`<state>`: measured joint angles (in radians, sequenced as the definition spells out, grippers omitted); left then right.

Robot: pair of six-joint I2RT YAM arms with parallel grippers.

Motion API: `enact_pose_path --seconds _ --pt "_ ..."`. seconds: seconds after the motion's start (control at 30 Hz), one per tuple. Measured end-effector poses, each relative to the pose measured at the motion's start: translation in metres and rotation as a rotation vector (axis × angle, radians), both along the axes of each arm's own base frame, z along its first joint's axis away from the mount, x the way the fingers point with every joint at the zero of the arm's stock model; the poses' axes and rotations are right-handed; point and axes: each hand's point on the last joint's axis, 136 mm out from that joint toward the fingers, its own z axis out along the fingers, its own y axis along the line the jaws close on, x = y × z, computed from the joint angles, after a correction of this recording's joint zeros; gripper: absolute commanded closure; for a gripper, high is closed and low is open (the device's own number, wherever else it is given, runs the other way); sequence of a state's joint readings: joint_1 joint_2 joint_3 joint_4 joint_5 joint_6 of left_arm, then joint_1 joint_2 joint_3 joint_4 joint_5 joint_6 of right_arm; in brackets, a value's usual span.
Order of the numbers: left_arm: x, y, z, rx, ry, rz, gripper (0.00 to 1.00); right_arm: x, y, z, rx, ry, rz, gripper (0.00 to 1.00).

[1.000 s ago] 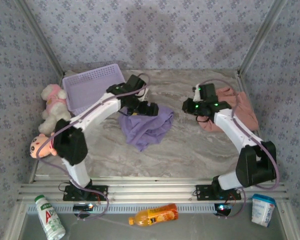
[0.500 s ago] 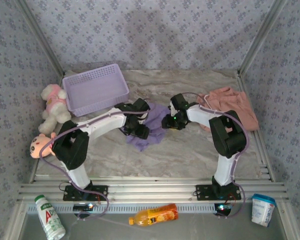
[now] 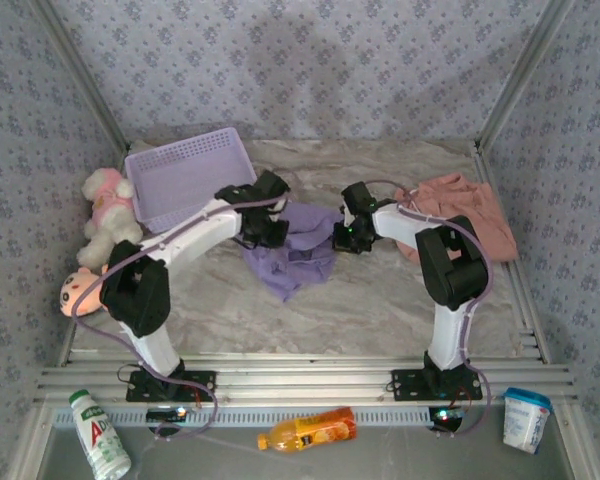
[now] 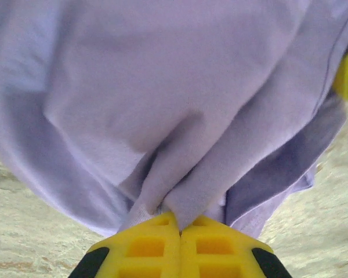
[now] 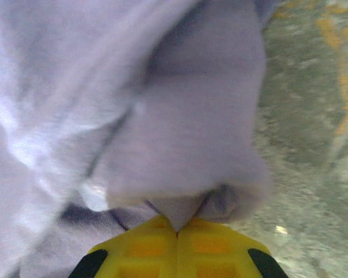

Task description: Fold and stack the mixed laundry pile

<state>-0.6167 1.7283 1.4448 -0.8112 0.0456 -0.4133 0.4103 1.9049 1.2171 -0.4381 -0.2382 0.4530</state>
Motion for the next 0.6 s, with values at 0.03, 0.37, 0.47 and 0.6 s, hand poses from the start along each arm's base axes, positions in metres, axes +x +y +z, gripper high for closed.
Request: enact_pose_path --seconds 0.03,0.37,0.47,0.6 --pt "0.006 0.003 0.011 -0.03 -0.013 0.023 1.0 0.001 -0.007 0.004 0.002 -0.007 -0.016 1.0" --pt "0.065 0.016 0.141 -0.304 -0.223 0.121 1.0 0.057 -0.09 0.141 0.095 -0.28 -0.199 1.0" --pt "0.089 0.037 0.214 -0.383 -0.377 0.158 1.0 0.078 -0.112 0.217 0.139 -0.437 -0.229 1.0" --pt "0.093 0.071 0.327 -0.458 -0.654 0.172 1.0 0.072 -0.124 0.327 0.18 -0.677 -0.202 1.0"
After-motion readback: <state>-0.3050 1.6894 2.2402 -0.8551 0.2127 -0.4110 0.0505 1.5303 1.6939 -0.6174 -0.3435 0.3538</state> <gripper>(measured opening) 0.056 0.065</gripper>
